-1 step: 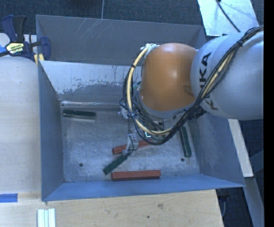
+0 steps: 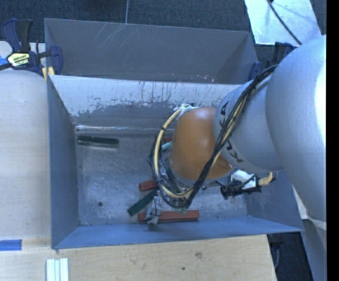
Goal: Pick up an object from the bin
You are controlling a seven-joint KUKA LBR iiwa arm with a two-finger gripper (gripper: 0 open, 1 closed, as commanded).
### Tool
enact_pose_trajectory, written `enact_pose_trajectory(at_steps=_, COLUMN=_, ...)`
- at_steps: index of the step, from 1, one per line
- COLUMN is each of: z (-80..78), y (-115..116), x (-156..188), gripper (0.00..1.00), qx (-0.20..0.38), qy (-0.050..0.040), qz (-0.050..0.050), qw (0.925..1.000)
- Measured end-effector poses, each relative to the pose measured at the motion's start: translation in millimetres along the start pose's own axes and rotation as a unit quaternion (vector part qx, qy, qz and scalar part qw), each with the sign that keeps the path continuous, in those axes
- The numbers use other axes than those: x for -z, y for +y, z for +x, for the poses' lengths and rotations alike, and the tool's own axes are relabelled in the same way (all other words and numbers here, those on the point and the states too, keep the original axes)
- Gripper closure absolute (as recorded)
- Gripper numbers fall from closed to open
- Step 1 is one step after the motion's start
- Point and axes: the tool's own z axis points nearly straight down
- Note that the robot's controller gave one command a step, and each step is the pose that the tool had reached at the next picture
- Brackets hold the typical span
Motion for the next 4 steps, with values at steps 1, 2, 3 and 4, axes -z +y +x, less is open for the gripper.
enact_pose_trajectory(at_steps=1, z=-2.7, y=2, x=5, gripper=1.0, qx=0.001, qy=-0.0044, qz=-0.003, qw=1.0)
enact_pose_trajectory(at_steps=2, z=-19.1, y=0, x=15, gripper=1.0, qx=0.002, qy=-0.0054, qz=-0.002, qw=1.0)
enact_pose_trajectory(at_steps=3, z=-5.0, y=2, x=129, gripper=1.0, qx=0.008, qy=-0.0077, qz=-0.003, qw=0.9999)
enact_pose_trajectory(at_steps=4, z=-32.6, y=7, x=223, gripper=1.0, qx=0.201, qy=-0.0078, qz=-0.001, qw=0.9797)
